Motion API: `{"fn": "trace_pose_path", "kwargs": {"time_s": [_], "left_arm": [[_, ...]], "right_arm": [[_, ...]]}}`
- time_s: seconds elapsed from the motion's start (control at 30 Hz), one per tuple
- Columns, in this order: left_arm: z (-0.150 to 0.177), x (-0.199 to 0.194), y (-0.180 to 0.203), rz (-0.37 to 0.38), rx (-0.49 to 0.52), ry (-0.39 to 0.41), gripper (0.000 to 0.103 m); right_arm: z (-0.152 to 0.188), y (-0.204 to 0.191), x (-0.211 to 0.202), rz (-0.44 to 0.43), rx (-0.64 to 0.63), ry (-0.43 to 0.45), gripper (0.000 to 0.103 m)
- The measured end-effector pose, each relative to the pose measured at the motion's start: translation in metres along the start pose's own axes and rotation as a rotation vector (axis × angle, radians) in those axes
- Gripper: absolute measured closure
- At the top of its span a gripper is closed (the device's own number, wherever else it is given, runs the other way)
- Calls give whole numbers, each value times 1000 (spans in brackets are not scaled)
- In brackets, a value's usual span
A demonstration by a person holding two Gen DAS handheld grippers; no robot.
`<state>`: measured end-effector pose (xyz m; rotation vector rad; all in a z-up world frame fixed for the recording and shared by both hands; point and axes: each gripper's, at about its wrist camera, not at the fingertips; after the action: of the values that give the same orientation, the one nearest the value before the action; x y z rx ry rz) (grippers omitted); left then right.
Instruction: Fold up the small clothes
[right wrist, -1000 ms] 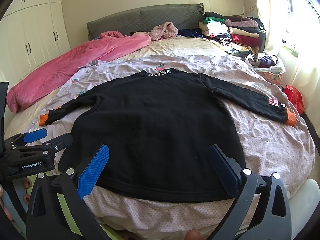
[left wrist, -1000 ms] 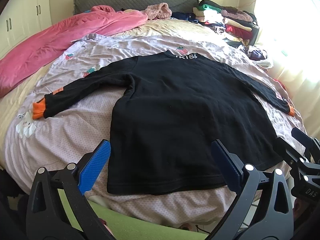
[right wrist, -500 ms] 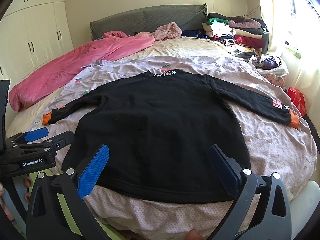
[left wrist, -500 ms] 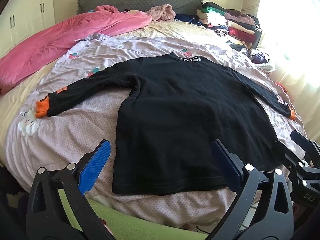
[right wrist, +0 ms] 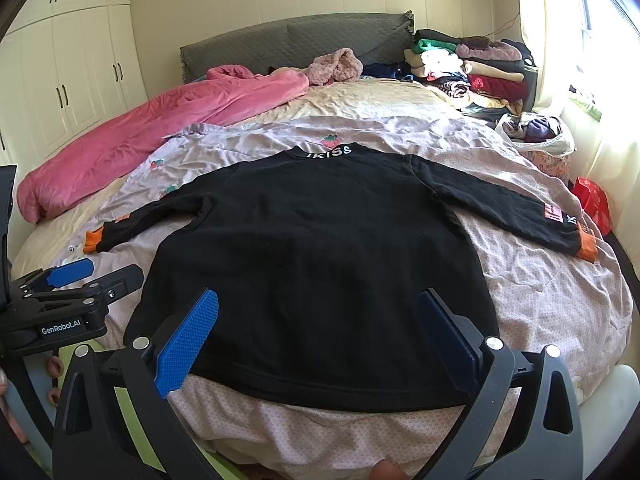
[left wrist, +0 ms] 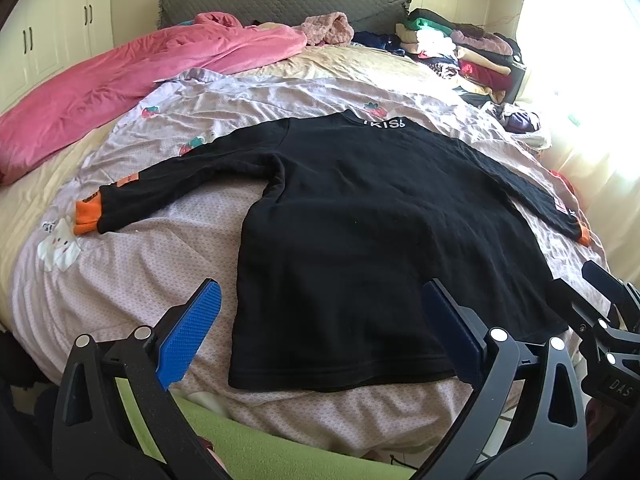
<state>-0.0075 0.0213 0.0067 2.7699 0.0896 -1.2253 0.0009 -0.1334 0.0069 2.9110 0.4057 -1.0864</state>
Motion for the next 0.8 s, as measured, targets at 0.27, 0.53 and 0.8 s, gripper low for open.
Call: {"fn": "trace_pose_path", "kwargs": {"time_s": [0.27, 0.53, 0.8], "left_arm": [[1, 1, -1, 2, -2, -9, 9], [-13, 17, -5, -2, -9, -30, 9], [-38, 38, -13, -16, -13, -10, 9]], "right_arm": [[-4, 5, 1, -4, 10, 7, 4], [-11, 18, 13, 18, 35, 0, 4], [-31, 35, 33, 46, 55, -4, 4]]}}
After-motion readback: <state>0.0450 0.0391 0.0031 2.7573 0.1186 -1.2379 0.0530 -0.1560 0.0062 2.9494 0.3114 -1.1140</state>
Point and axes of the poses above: each gripper's, at about its wrist camera, not at the fingertips, and x roughly the way its jaws point, y to its right, z to its underside, and after that the axes turned 1 degree about -y, right-handed
